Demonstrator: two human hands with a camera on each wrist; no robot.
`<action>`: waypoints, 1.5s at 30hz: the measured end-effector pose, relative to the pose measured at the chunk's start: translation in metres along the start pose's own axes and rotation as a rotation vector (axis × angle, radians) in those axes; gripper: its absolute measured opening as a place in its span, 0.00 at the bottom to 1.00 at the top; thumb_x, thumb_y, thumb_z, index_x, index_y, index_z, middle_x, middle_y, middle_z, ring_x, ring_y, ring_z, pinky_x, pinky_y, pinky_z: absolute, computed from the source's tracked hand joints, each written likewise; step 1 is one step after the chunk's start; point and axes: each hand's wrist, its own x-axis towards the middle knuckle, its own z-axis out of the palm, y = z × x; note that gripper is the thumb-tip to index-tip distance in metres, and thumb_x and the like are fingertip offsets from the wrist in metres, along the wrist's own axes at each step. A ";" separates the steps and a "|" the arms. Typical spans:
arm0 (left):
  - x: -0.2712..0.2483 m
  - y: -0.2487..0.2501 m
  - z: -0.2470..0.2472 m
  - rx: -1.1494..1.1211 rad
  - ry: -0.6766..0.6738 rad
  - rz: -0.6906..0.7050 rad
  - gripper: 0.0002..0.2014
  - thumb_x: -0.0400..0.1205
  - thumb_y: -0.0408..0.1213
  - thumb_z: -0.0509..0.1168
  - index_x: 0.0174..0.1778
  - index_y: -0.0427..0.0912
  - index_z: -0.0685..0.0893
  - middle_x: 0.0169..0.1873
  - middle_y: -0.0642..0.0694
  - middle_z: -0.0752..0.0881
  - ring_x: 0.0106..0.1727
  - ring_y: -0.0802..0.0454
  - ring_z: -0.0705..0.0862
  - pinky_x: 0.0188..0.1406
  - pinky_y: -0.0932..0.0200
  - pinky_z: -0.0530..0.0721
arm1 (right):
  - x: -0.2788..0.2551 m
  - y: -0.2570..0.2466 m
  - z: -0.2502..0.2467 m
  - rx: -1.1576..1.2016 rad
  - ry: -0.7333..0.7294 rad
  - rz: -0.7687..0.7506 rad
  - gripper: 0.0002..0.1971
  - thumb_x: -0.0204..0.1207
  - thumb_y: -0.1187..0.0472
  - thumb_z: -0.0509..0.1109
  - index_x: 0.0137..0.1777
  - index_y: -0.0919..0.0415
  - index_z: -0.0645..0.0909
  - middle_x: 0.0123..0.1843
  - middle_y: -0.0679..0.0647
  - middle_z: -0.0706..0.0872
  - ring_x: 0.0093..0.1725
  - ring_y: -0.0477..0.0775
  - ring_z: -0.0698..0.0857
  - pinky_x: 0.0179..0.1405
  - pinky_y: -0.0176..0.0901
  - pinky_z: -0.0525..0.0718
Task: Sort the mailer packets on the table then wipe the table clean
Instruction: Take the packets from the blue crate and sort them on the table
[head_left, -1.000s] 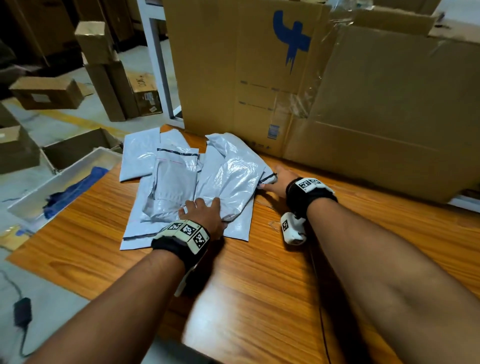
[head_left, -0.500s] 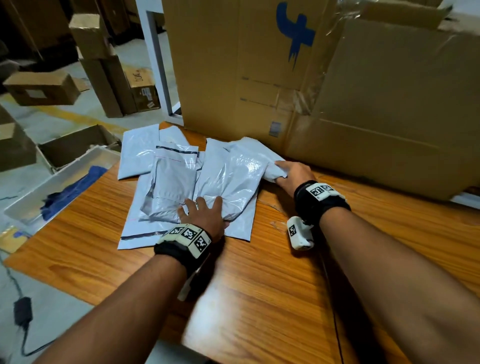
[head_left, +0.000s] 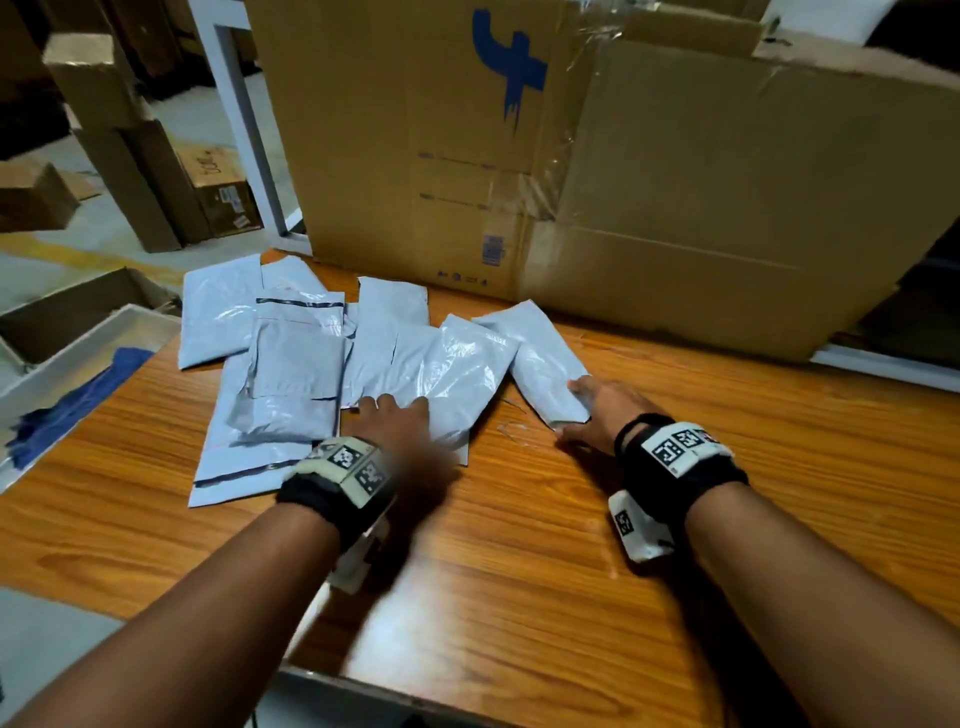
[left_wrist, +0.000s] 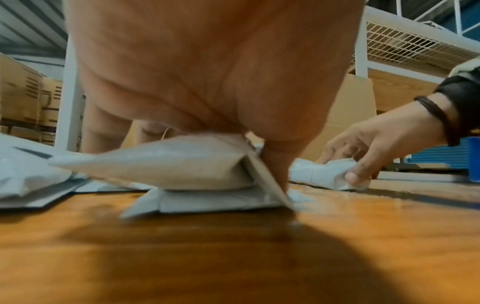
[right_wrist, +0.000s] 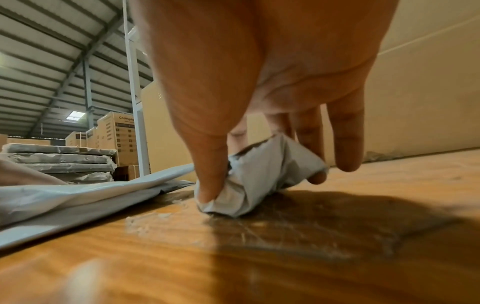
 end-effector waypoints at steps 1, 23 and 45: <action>0.001 -0.002 -0.007 -0.028 -0.009 0.002 0.43 0.67 0.76 0.61 0.71 0.50 0.69 0.71 0.33 0.70 0.74 0.31 0.64 0.72 0.38 0.67 | 0.003 -0.001 -0.005 -0.003 0.003 0.009 0.40 0.64 0.30 0.73 0.74 0.44 0.70 0.71 0.58 0.76 0.67 0.62 0.77 0.63 0.55 0.79; 0.012 0.027 -0.025 -0.024 0.016 0.071 0.46 0.68 0.75 0.63 0.80 0.59 0.60 0.73 0.38 0.70 0.72 0.32 0.69 0.66 0.39 0.73 | 0.006 -0.006 -0.016 -0.036 -0.018 0.030 0.38 0.69 0.29 0.68 0.77 0.38 0.63 0.73 0.57 0.71 0.68 0.63 0.77 0.62 0.57 0.80; -0.014 0.093 -0.046 -0.088 0.079 0.364 0.33 0.73 0.58 0.73 0.73 0.57 0.71 0.67 0.44 0.79 0.67 0.41 0.78 0.58 0.47 0.78 | -0.055 0.079 -0.020 0.137 -0.009 0.197 0.41 0.70 0.46 0.76 0.81 0.37 0.60 0.76 0.54 0.75 0.71 0.60 0.77 0.67 0.51 0.79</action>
